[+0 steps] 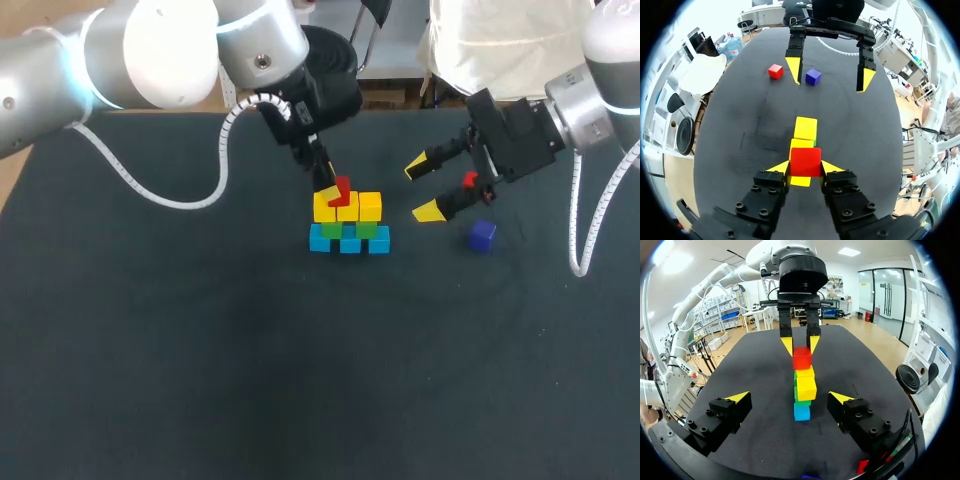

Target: Place the blue cubes, place green cubes on the blue cubes, place the yellow cubes on the green cubes, then place the red cubes on the yellow cubes, and place purple cube on the red cubes.

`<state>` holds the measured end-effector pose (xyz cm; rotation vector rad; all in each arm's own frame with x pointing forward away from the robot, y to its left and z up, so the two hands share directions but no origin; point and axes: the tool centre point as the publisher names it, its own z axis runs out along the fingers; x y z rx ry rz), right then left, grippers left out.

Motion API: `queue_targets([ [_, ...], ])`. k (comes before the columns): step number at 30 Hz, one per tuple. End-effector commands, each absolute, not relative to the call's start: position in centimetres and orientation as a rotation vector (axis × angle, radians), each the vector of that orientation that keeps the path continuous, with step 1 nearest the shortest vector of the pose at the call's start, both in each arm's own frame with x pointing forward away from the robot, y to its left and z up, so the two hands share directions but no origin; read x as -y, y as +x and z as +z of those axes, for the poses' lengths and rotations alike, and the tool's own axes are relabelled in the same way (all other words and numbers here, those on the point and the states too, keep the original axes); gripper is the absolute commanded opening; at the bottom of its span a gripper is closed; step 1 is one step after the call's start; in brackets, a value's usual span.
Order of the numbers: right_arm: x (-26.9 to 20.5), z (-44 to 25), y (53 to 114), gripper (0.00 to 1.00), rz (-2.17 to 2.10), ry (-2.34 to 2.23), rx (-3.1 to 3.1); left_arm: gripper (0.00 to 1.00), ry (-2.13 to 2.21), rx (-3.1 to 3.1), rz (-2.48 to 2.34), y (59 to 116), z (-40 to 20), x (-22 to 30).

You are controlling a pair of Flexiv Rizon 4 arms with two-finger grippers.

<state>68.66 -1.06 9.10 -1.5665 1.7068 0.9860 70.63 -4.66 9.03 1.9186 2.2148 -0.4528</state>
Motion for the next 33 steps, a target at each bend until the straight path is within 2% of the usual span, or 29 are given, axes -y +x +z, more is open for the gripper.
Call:
queue_targets([
  [1,1.1,9.1,68.6,1.00,0.984,-1.566,-1.708,0.65,1.919,-2.218,-0.457,70.9,8.9,4.7],
  [2,1.1,9.1,68.6,1.00,0.984,-1.566,-1.708,0.74,1.919,-2.217,-0.459,70.9,8.9,4.7],
  [6,1.1,9.1,68.6,1.00,0.984,-1.566,-1.708,0.76,1.907,-2.218,-0.461,71.0,9.2,4.6],
  [8,1.1,9.1,68.6,1.00,0.984,-1.566,-1.708,0.85,1.901,-2.212,-0.465,71.0,9.5,4.5],
  [10,1.1,9.1,68.6,1.00,0.984,-1.566,-1.708,0.88,1.887,-2.201,-0.483,70.9,10.0,4.4],
  [12,1.1,9.1,68.6,1.00,0.984,-1.566,-1.708,0.99,1.874,-2.180,-0.510,70.8,10.7,4.3],
  [13,1.1,9.1,68.6,1.00,0.984,-1.566,-1.708,1.00,1.872,-2.167,-0.522,70.6,11.1,4.3],
  [25,1.1,9.1,68.6,1.00,0.984,-1.566,-1.708,1.00,1.921,-2.132,-0.623,70.7,14.0,4.6],
  [33,1.1,9.1,68.6,1.00,0.984,-1.566,-1.708,1.00,1.806,-2.129,-0.760,71.9,14.3,2.1],
])
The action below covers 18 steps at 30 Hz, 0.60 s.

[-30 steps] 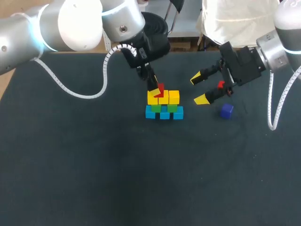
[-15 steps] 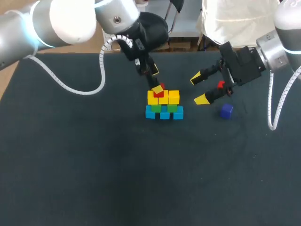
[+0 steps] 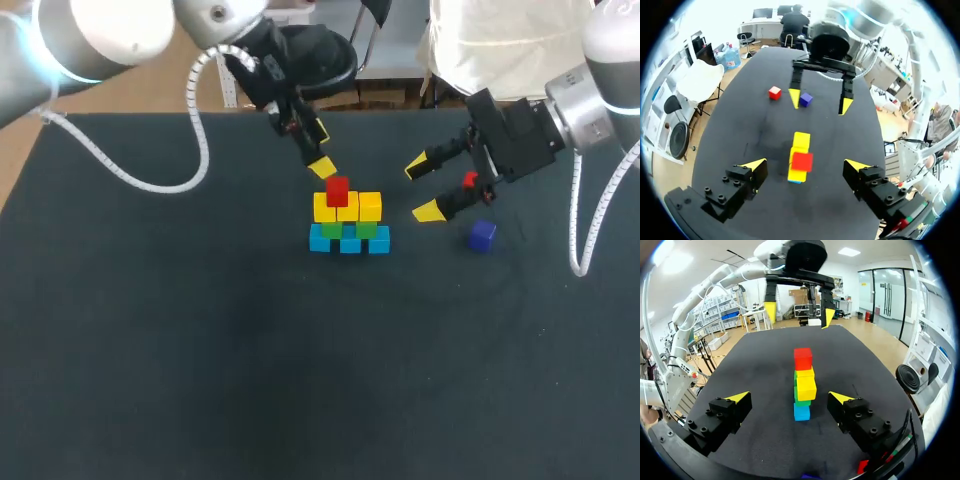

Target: Place the blue cubes, place green cubes on the blue cubes, place the yellow cubes on the green cubes, then place the red cubes on the yellow cubes, and place purple cube on the red cubes.

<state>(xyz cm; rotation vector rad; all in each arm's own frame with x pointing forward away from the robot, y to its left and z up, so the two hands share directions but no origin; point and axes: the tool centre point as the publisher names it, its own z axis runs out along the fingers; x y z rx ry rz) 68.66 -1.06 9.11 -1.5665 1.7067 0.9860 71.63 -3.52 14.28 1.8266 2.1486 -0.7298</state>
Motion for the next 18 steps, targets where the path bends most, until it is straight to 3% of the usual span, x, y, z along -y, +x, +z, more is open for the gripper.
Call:
queue_targets([
  [1,1.1,9.1,68.6,1.00,0.984,-1.566,-1.708,1.00,1.800,-2.125,-0.765,71.9,14.4,1.9],
  [18,1.1,9.1,68.6,1.00,0.984,-1.566,-1.708,1.00,1.624,-2.149,-0.690,69.6,17.0,-0.9],
])
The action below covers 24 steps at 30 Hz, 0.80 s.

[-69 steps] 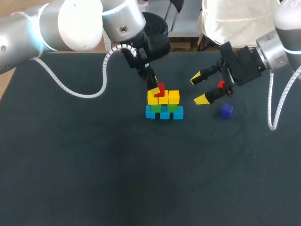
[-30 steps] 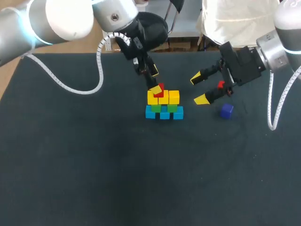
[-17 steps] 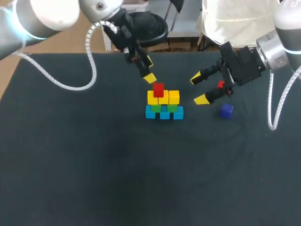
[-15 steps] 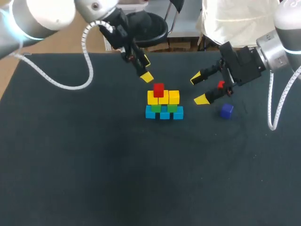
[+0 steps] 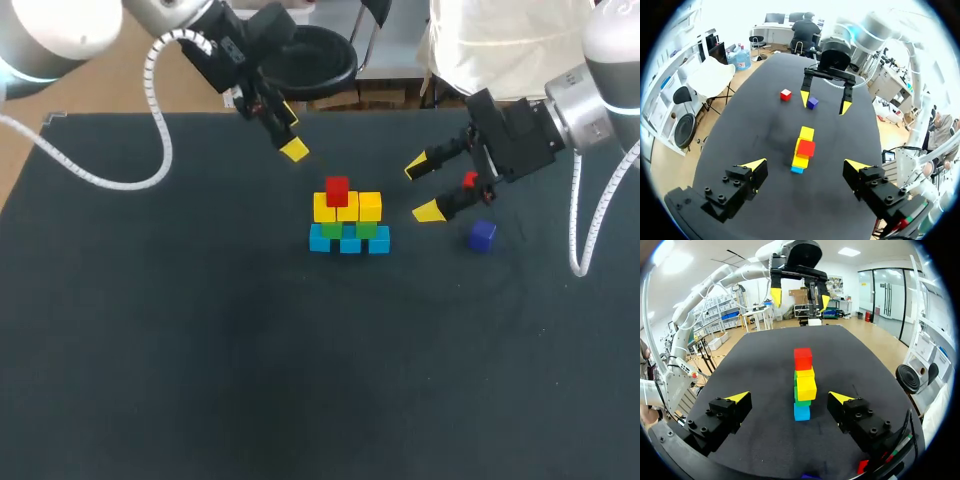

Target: Place the blue cubes, place green cubes on the blue cubes, place the yellow cubes on the green cubes, then place the red cubes on the yellow cubes, and place purple cube on the red cubes.

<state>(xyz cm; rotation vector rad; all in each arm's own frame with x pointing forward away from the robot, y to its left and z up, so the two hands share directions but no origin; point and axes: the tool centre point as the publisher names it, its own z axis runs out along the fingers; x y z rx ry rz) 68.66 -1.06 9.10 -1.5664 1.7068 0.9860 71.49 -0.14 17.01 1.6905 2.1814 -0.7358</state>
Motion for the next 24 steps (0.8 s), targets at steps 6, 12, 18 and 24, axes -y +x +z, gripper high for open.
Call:
queue_targets([
  [6,1.1,9.1,68.6,1.00,0.984,-1.566,-1.708,1.00,1.606,-2.154,-0.711,69.4,17.1,-1.3],
  [12,1.1,9.1,68.6,1.00,0.984,-1.566,-1.708,1.00,1.606,-2.154,-0.711,69.4,17.1,-1.3],
  [18,1.1,9.1,68.6,1.00,0.984,-1.566,-1.708,1.00,1.606,-2.154,-0.711,69.4,17.1,-1.3],
  [24,4.3,10.8,67.8,1.00,0.879,-1.552,-1.776,1.00,1.606,-2.154,-0.711,69.4,17.1,-1.3],
])
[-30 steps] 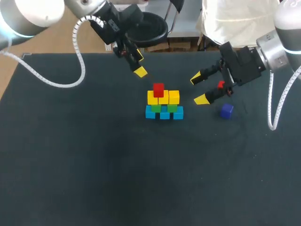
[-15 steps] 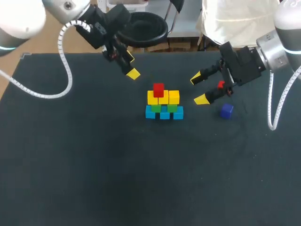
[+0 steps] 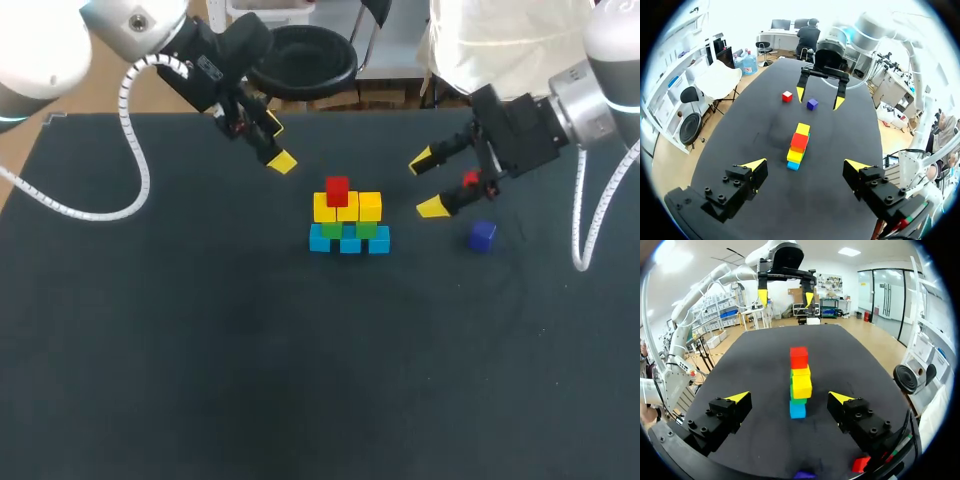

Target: Place the blue cubes, place green cubes on the blue cubes, place the yellow cubes on the green cubes, then place the red cubes on the yellow cubes, and place purple cube on the red cubes.

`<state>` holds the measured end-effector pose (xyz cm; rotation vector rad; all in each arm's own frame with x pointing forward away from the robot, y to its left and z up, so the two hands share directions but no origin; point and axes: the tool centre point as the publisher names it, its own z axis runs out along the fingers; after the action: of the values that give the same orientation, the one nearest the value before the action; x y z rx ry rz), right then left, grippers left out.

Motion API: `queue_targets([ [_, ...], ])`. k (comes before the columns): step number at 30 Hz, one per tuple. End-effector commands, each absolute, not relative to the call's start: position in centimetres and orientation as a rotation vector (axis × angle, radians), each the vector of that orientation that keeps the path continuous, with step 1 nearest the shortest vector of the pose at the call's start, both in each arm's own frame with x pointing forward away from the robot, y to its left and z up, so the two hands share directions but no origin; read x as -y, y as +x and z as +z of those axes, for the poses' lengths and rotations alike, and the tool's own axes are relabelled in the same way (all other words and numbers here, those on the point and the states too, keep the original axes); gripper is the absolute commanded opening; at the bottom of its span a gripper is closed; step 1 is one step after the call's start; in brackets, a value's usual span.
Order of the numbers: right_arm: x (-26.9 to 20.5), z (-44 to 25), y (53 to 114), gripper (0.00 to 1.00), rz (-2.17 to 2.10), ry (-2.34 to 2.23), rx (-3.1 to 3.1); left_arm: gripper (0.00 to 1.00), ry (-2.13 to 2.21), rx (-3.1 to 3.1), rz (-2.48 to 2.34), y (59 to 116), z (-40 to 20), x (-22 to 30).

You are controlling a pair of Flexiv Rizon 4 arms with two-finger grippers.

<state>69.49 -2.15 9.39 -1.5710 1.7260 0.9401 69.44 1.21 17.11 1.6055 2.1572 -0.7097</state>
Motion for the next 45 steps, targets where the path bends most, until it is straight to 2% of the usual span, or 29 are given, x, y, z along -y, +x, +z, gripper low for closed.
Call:
queue_targets([
  [1,5.0,10.8,67.7,1.00,0.871,-1.546,-1.773,1.00,1.606,-2.154,-0.711,69.4,17.1,-1.3],
  [15,12.6,9.0,68.4,1.00,0.884,-1.564,-1.764,1.00,1.606,-2.154,-0.711,69.4,17.1,-1.3],
  [45,12.6,9.0,68.4,1.00,0.884,-1.564,-1.764,1.00,1.634,-1.975,-0.817,70.0,15.5,-1.3],
])
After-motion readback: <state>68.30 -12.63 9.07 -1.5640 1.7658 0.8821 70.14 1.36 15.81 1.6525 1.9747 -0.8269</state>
